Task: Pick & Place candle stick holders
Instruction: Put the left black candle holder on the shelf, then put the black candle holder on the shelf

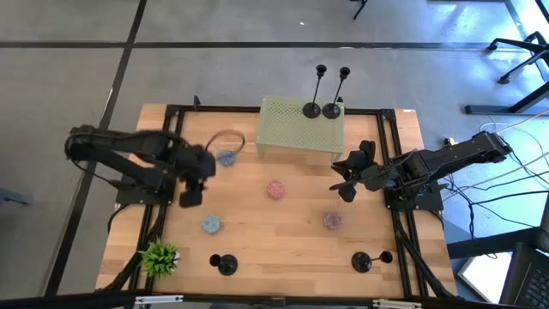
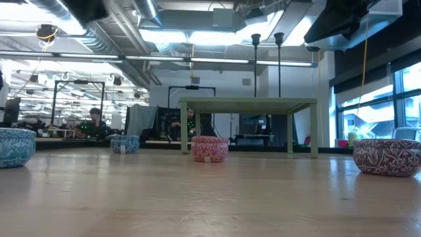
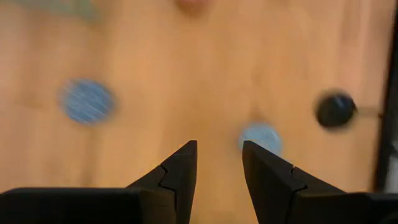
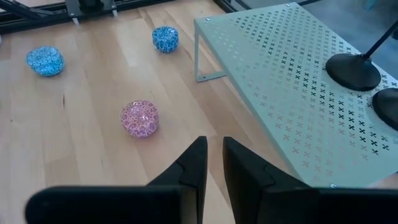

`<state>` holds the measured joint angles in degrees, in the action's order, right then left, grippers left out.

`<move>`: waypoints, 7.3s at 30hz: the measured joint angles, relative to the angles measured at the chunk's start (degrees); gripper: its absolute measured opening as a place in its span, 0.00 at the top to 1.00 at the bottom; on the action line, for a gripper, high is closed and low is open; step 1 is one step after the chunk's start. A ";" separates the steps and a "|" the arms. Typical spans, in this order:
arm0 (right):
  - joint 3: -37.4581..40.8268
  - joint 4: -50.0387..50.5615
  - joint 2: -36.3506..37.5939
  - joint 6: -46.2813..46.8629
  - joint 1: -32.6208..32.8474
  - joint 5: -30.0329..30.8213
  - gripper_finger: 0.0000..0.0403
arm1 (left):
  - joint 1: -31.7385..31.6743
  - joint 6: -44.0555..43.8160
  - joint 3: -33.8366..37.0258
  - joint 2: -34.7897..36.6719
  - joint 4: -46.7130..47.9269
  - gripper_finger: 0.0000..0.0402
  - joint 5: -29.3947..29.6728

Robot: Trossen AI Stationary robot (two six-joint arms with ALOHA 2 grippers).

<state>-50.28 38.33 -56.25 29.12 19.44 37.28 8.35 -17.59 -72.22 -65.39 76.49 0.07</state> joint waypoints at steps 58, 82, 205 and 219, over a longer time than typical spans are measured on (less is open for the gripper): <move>-0.02 -13.15 0.02 -22.28 -0.02 -0.02 0.86 | 26.54 2.29 34.66 -12.33 -78.92 0.69 -5.43; 0.00 -13.31 0.02 -22.75 -0.02 -0.02 0.86 | 27.55 -0.65 34.66 -12.33 -66.42 0.69 -4.27; 0.00 -17.41 -2.34 -20.87 -0.02 1.94 0.86 | -40.01 24.26 -7.24 -35.84 -85.28 0.74 -5.07; -0.02 -18.80 -2.34 -27.58 0.00 0.96 0.82 | -40.01 26.29 -7.16 -35.16 -84.90 0.60 -4.35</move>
<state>-50.30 19.53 -58.59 1.54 19.44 38.24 -31.66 8.70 -79.39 -100.54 -8.41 -4.27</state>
